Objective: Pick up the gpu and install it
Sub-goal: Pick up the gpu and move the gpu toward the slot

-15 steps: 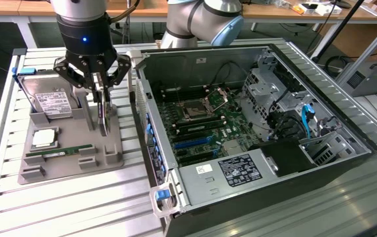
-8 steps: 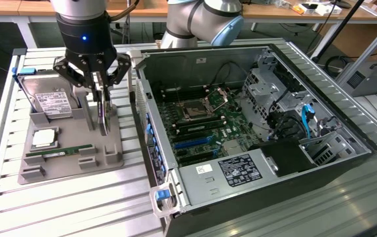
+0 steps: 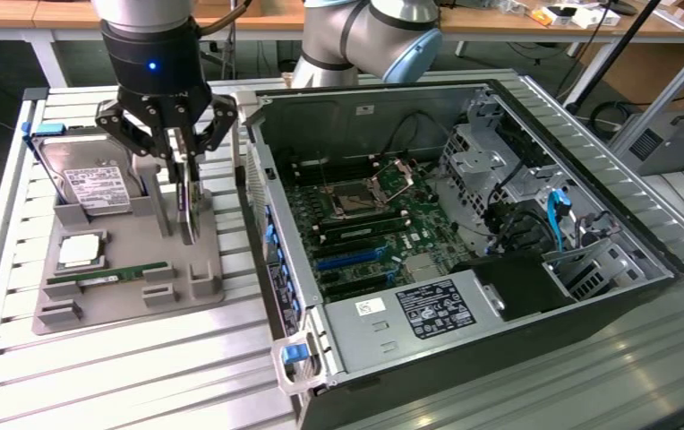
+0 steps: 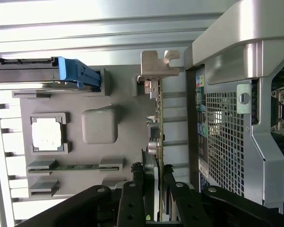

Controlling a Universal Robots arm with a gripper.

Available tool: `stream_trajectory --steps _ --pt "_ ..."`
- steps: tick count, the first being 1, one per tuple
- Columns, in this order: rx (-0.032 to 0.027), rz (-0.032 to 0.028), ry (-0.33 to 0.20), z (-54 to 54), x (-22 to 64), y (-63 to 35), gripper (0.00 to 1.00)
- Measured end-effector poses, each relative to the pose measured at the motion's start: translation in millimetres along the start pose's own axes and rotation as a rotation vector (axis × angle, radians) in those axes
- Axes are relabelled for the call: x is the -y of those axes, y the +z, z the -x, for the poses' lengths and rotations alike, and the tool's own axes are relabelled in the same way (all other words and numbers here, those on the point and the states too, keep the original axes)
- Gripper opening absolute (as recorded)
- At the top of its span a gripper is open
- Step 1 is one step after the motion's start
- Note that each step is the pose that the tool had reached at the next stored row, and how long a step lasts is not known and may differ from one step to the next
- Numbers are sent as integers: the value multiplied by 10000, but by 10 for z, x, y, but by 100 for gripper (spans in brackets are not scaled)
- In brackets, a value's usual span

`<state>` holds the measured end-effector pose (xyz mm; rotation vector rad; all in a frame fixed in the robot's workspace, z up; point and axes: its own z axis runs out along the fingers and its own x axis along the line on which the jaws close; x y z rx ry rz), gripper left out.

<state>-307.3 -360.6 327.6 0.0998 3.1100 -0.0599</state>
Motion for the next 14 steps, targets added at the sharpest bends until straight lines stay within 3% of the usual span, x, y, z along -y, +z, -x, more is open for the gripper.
stream_trajectory --steps 14 --pt "0 -1 0 1 2 -40 27"
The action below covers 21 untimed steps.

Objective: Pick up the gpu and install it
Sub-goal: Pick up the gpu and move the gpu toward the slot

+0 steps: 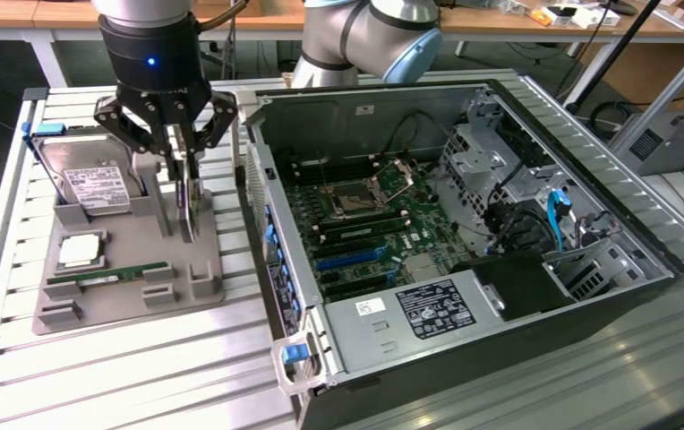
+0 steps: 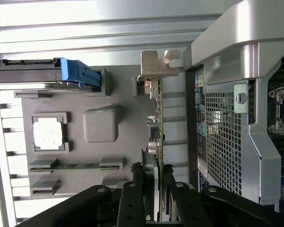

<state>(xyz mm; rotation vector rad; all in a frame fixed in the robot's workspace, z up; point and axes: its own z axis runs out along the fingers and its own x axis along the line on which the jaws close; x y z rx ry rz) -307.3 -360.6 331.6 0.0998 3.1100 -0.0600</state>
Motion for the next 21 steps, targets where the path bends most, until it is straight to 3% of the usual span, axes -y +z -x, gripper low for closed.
stream_trajectory --steps 21 --pt "0 -4 0 3 3 -91 27"
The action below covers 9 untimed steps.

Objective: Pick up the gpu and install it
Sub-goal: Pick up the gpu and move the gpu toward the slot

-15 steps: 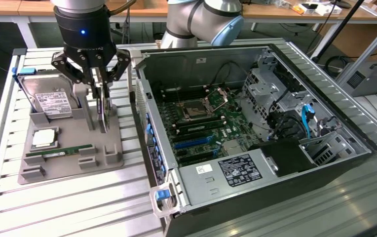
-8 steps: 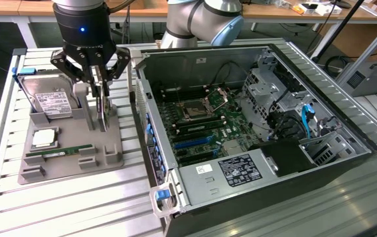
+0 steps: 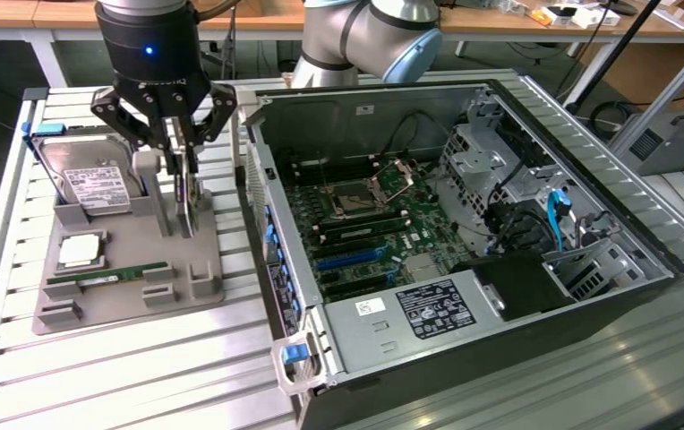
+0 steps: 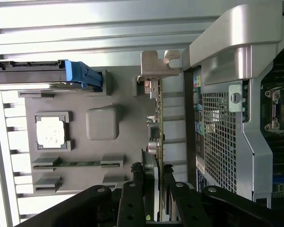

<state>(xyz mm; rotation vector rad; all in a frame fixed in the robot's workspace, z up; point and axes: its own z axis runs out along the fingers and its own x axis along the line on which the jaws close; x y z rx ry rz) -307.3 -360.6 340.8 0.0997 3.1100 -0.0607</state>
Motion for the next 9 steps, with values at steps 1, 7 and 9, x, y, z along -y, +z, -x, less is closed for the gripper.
stream_trajectory --steps 1,7,9 --pt "0 0 0 0 0 -2 27" --pt "0 -3 0 1 1 -17 27" --pt "1 -4 0 1 1 -26 27"
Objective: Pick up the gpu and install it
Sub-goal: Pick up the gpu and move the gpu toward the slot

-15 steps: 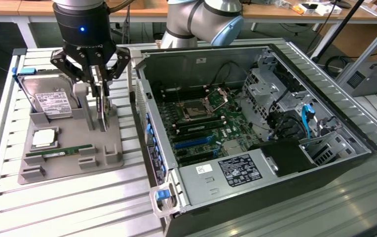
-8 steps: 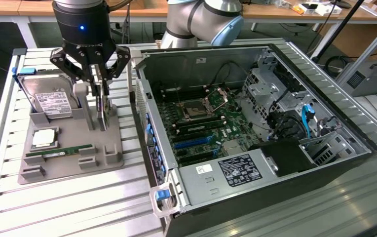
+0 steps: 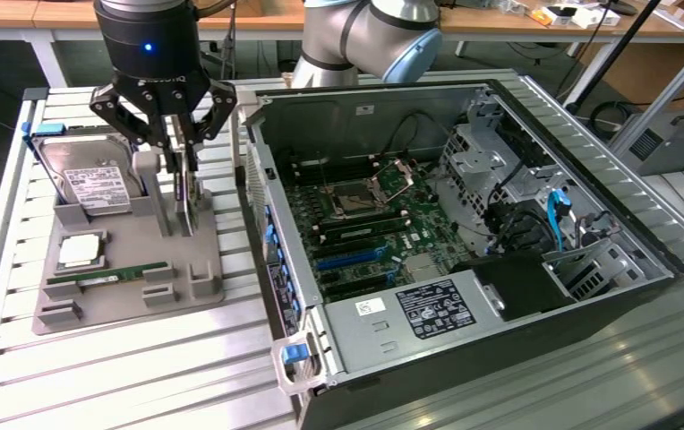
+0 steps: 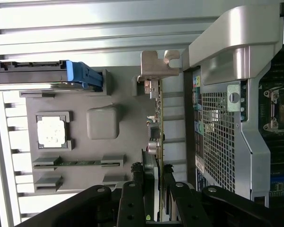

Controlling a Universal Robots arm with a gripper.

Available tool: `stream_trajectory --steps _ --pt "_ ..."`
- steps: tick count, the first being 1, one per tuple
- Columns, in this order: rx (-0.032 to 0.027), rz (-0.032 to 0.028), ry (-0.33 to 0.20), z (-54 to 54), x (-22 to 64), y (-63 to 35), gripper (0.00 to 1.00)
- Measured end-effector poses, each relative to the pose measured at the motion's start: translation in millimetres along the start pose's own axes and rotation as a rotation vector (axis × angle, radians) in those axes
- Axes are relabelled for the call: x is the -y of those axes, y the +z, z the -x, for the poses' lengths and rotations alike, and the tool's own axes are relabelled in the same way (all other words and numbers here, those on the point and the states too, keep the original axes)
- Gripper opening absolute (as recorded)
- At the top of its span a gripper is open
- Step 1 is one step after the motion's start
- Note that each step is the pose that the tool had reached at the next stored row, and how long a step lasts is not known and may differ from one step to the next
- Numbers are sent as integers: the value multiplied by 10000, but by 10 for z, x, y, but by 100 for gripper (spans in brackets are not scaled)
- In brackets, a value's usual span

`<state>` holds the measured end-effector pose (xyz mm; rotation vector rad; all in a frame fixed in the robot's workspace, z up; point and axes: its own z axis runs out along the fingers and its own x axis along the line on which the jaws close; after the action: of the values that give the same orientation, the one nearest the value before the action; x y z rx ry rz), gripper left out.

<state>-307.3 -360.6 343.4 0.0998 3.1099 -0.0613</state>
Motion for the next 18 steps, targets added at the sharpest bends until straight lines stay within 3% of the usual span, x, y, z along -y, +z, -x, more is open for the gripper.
stream_trajectory --steps 18 --pt "0 -4 -1 1 2 -43 27"
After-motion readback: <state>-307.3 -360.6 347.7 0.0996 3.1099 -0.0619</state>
